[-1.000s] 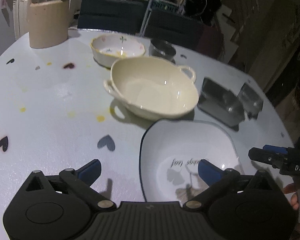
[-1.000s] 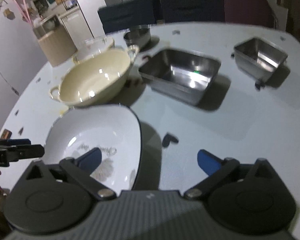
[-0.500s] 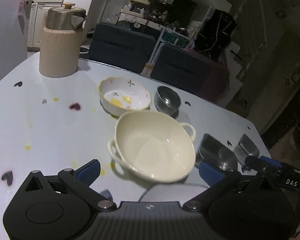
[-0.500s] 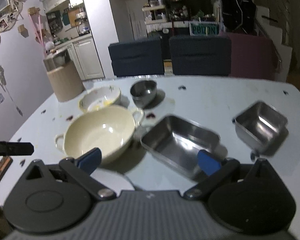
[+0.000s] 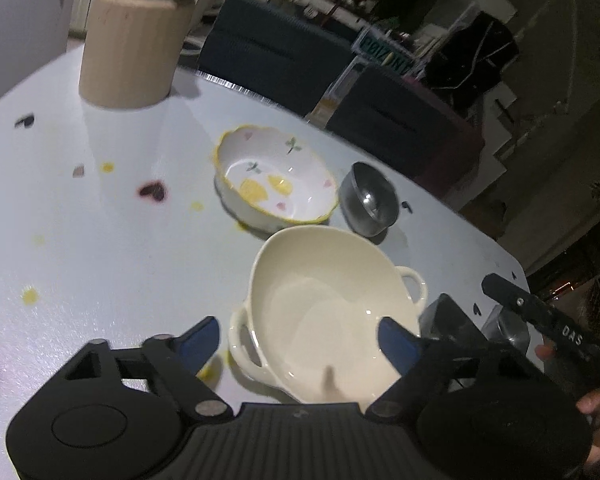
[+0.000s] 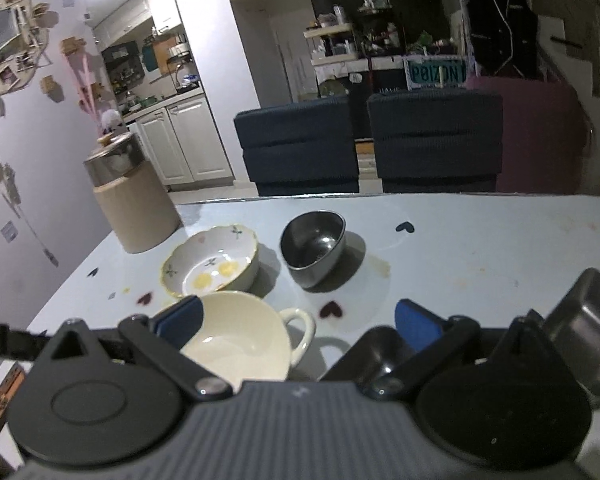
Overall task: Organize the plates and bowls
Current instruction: 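Grasp the cream bowl rim with the left gripper while the right gripper grips its rim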
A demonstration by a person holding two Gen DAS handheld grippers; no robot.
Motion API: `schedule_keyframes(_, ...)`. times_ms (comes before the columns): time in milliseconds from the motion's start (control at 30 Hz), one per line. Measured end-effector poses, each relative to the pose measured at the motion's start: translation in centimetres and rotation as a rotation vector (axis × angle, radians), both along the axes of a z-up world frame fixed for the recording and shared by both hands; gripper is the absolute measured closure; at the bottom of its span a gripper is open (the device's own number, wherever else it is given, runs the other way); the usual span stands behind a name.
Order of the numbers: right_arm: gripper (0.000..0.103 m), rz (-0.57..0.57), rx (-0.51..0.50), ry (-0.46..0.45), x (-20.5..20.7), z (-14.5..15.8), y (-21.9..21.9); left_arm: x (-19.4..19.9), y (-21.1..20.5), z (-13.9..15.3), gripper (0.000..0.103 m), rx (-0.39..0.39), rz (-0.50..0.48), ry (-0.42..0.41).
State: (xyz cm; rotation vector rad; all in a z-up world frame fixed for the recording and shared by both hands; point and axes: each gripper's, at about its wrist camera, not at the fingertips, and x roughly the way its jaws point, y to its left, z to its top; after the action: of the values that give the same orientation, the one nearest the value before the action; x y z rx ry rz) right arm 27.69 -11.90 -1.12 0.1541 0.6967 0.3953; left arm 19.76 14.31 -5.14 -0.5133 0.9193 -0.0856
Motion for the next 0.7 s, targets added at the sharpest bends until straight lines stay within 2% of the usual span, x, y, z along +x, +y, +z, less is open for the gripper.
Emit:
schedule_keyframes(67,0.000,0.004,0.013,0.045,1.2,-0.6,-0.1,0.4,0.4,-0.6,0.031,-0.007,0.003,0.024)
schedule_keyframes(133,0.003,0.011,0.059,0.096,2.6,-1.3,-0.5,0.6,0.6,-1.1,0.034,-0.003,0.000,0.041)
schedule_keyframes(300,0.035,0.012,0.082,0.165,4.3,-3.1,-0.4,0.8,0.8,-2.1,0.042,-0.009,-0.013,0.084)
schedule_keyframes(400,0.046,0.031,0.100,0.205,5.0,-4.0,0.0,1.1,0.8,-2.6,0.048,-0.006,-0.009,0.114)
schedule_keyframes(567,0.054,0.059,0.051,0.233,5.2,-4.8,1.2,1.4,0.8,-3.8,0.058,-0.043,-0.018,0.160)
schedule_keyframes(600,0.059,0.064,0.041,0.236,5.2,-5.0,1.5,1.4,0.7,-3.9,0.060,-0.043,-0.022,0.162)
schedule_keyframes(633,0.062,0.064,0.036,0.240,5.4,-5.1,1.7,1.4,0.7,-4.0,0.067,-0.049,-0.022,0.162)
schedule_keyframes(700,0.081,0.065,0.029,0.253,5.5,-5.4,2.0,1.4,0.8,-4.0,0.073,-0.050,-0.019,0.164)
